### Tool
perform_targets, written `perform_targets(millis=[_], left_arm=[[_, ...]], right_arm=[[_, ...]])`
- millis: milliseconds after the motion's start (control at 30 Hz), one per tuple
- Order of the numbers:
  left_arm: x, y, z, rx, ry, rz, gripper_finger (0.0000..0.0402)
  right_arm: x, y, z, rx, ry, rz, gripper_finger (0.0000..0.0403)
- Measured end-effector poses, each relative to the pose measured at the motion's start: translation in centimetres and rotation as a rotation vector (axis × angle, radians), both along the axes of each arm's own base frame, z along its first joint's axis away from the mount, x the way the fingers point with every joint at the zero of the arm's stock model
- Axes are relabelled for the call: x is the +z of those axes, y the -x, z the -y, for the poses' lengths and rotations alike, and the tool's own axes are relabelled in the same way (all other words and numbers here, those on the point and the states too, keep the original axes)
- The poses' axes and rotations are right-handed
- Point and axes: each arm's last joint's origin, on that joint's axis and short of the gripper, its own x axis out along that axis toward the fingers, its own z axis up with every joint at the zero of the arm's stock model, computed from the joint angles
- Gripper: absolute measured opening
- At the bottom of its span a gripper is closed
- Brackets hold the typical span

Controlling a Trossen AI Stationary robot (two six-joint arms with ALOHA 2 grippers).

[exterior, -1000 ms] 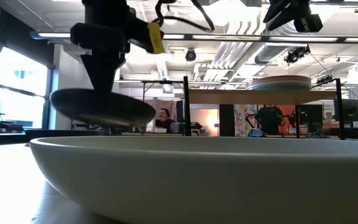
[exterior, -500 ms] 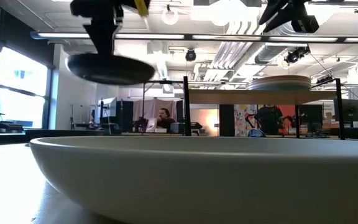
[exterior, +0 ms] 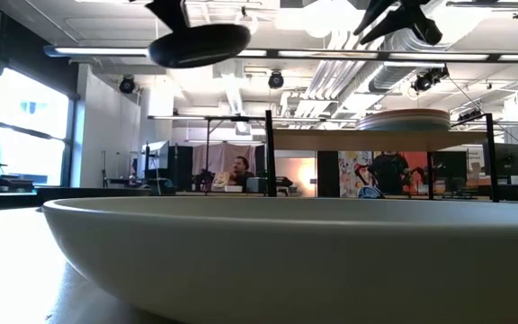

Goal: Place and stack plates onto a shelf
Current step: Put the bottom black plate on the shelf

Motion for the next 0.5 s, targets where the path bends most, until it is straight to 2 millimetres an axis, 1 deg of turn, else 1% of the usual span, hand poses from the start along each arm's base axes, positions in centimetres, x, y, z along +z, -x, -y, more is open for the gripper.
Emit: perform_targets(millis=[133,267,500], left_arm=[[0.8,-0.8,-1.4,-0.062,-0.052,0.035,0.0001],[1.5,-1.8,-2.7,-0.131,-0.104,0.060,0.0001],[2.7,-3.1,-4.7,-0.272,-0.159,0.129,0.0001]], right_arm=[[0.2,-0.2,0.6,-0.103,0.065,0.024,0.0066],[0.0,-0.5,1.5,-0.164,0.056,0.028,0.0066],[-0.6,-0.9,3.0,-0.191,0.053,-0.024,0.0066]])
